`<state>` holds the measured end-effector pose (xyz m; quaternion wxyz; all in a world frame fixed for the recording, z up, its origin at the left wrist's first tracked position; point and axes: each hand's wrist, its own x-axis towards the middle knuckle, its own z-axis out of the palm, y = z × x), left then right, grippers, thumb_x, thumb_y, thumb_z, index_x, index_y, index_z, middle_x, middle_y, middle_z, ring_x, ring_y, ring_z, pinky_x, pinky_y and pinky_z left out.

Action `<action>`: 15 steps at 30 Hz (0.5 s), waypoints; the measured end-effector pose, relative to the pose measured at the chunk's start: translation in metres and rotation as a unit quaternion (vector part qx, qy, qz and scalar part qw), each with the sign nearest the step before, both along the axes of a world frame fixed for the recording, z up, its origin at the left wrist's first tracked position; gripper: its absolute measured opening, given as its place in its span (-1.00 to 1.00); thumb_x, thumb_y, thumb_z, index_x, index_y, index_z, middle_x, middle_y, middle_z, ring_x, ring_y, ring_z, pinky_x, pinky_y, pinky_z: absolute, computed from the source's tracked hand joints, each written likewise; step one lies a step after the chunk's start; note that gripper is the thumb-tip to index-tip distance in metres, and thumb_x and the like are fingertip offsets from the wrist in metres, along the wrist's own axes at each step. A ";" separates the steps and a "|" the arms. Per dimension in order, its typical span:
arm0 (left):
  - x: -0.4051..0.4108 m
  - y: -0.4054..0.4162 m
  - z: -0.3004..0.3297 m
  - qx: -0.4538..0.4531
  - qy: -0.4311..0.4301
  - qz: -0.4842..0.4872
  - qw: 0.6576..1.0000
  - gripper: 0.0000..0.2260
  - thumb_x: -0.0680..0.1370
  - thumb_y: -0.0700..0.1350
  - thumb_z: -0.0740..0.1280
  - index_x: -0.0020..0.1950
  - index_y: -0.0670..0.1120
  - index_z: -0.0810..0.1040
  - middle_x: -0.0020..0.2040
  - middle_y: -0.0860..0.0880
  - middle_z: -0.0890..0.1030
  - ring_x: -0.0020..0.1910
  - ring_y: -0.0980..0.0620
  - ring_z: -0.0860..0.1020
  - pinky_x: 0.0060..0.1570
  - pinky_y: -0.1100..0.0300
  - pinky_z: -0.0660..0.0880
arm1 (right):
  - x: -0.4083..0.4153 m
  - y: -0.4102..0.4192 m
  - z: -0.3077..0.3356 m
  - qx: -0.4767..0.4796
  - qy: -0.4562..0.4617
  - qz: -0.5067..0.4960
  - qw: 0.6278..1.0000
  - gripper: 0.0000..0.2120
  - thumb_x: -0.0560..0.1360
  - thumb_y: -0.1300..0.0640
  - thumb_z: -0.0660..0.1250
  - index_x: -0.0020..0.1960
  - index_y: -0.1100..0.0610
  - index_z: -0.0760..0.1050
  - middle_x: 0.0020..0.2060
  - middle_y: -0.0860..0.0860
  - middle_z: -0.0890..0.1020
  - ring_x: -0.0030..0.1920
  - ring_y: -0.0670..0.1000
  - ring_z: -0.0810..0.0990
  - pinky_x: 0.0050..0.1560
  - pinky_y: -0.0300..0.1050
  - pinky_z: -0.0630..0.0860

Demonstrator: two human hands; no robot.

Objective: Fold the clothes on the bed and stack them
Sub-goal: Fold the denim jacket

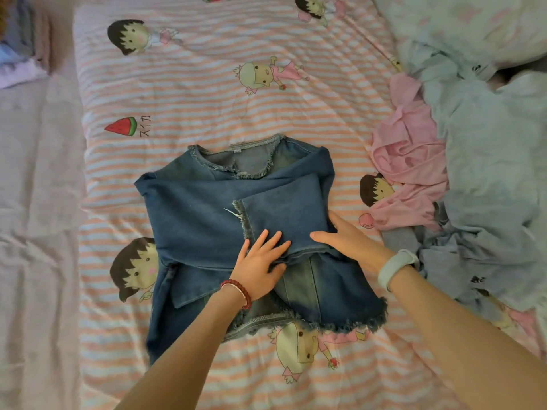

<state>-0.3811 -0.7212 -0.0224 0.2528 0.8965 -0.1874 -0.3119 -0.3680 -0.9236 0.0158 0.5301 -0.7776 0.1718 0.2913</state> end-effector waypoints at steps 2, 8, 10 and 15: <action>0.006 0.015 0.019 -0.197 0.105 0.220 0.950 -0.74 0.61 -0.15 0.18 0.28 0.02 0.46 0.32 0.07 0.43 0.41 0.05 0.28 0.43 0.07 0.16 | 0.009 0.015 0.021 0.036 -0.033 0.026 0.998 -0.52 0.51 0.13 0.30 0.38 -0.05 0.27 0.17 -0.20 0.49 0.24 -0.12 0.45 0.15 -0.30 0.37; 0.010 0.118 0.054 -0.429 0.277 0.558 0.655 -0.67 0.60 0.12 0.05 0.11 -0.02 0.51 0.04 -0.02 0.61 0.04 -0.04 0.57 -0.08 0.05 0.50 | 0.029 0.133 0.059 0.069 -0.147 0.187 0.969 -0.31 0.52 0.10 0.26 0.51 -0.10 -0.03 0.38 -0.11 0.35 0.25 -0.10 0.43 0.19 -0.29 0.38; 0.005 0.147 0.055 -0.447 0.282 0.586 0.615 -0.63 0.53 0.17 0.15 0.13 -0.05 0.53 0.00 -0.05 0.64 -0.06 -0.05 0.62 -0.18 0.03 0.57 | 0.023 0.176 0.051 0.087 -0.102 0.230 0.964 -0.30 0.55 0.04 0.23 0.52 -0.08 -0.13 0.23 0.01 0.49 0.08 -0.02 0.51 0.09 -0.15 0.42; -0.004 0.165 0.050 -0.347 0.284 0.595 0.666 -0.59 0.58 0.13 0.14 -0.13 -0.09 0.68 -0.11 -0.10 0.62 -0.19 0.07 0.62 -0.24 0.28 0.53 | -0.009 0.202 0.020 0.033 -0.074 0.236 0.968 -0.58 0.59 0.15 0.11 0.44 0.06 0.25 -0.21 0.12 0.52 -0.17 0.11 0.57 -0.10 -0.01 0.47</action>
